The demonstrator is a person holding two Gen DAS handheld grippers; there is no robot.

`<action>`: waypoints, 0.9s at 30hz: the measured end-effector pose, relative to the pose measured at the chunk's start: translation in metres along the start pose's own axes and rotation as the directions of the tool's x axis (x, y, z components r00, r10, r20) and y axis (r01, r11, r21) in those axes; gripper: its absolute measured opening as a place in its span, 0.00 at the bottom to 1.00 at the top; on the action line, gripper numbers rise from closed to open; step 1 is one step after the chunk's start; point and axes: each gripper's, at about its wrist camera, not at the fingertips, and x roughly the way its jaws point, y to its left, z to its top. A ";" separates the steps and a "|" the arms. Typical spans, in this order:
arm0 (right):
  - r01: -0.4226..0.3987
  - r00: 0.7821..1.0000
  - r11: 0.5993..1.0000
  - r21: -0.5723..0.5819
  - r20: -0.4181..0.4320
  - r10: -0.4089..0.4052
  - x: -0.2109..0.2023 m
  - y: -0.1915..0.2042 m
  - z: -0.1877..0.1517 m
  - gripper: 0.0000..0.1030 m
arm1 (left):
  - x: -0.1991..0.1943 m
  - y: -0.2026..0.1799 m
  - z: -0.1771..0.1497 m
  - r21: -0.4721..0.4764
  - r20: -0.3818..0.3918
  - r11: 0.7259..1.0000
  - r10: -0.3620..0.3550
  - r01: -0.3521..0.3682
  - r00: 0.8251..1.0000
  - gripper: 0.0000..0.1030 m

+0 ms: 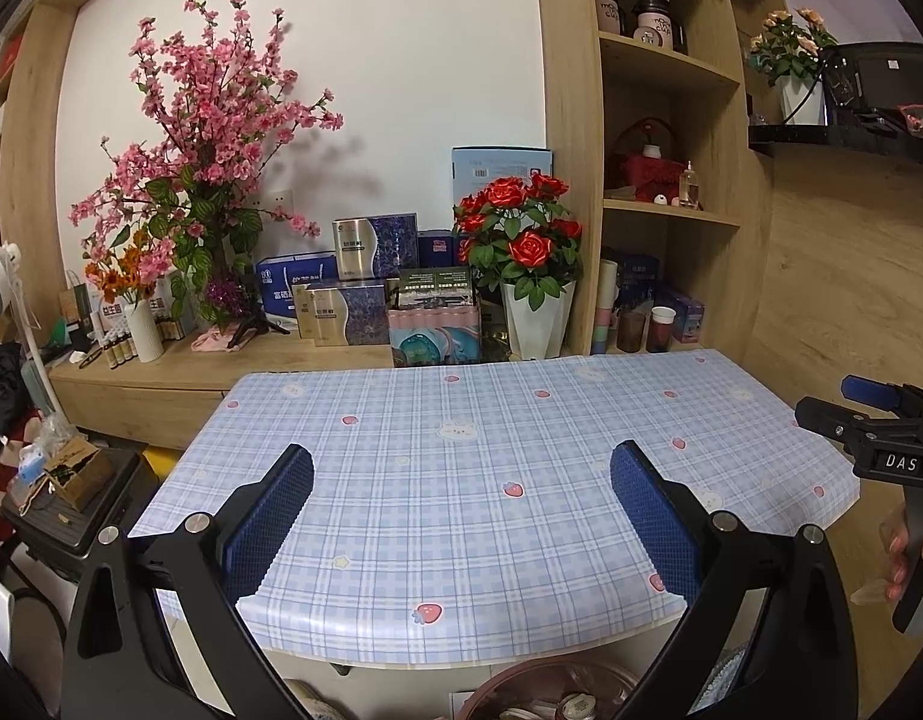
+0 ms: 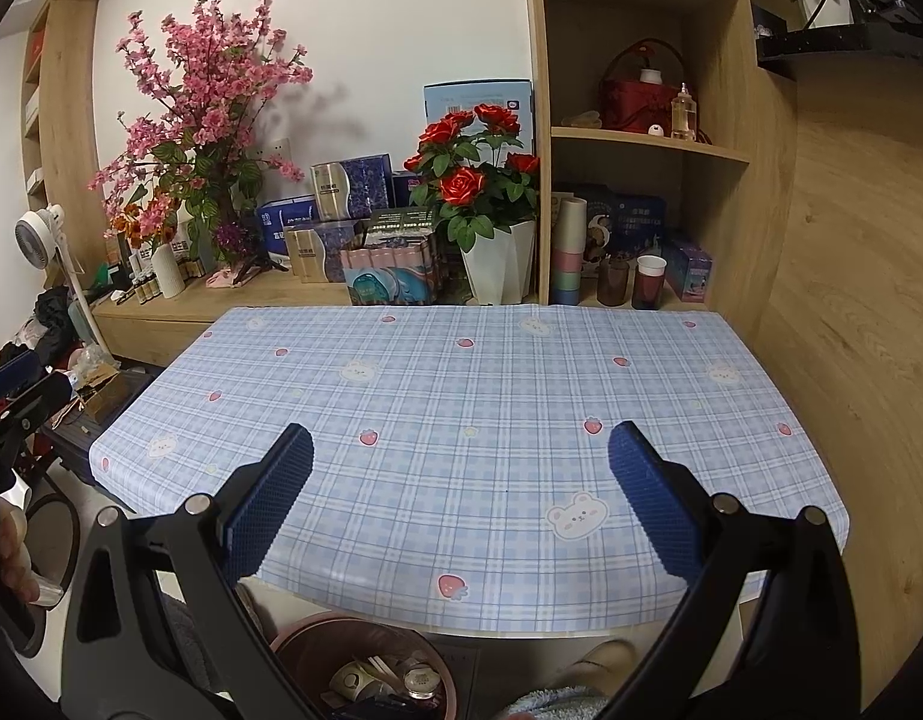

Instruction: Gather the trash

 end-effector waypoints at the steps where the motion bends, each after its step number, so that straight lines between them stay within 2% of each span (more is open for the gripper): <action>1: -0.001 1.000 1.000 -0.001 0.000 0.001 0.000 0.001 0.001 0.94 | 0.000 0.000 0.000 0.000 0.001 1.000 0.001 -0.001 1.000 0.94; 27: 0.001 1.000 1.000 -0.012 0.004 -0.001 -0.002 0.010 0.003 0.94 | -0.006 0.004 0.004 0.003 0.009 1.000 0.008 -0.008 1.000 0.94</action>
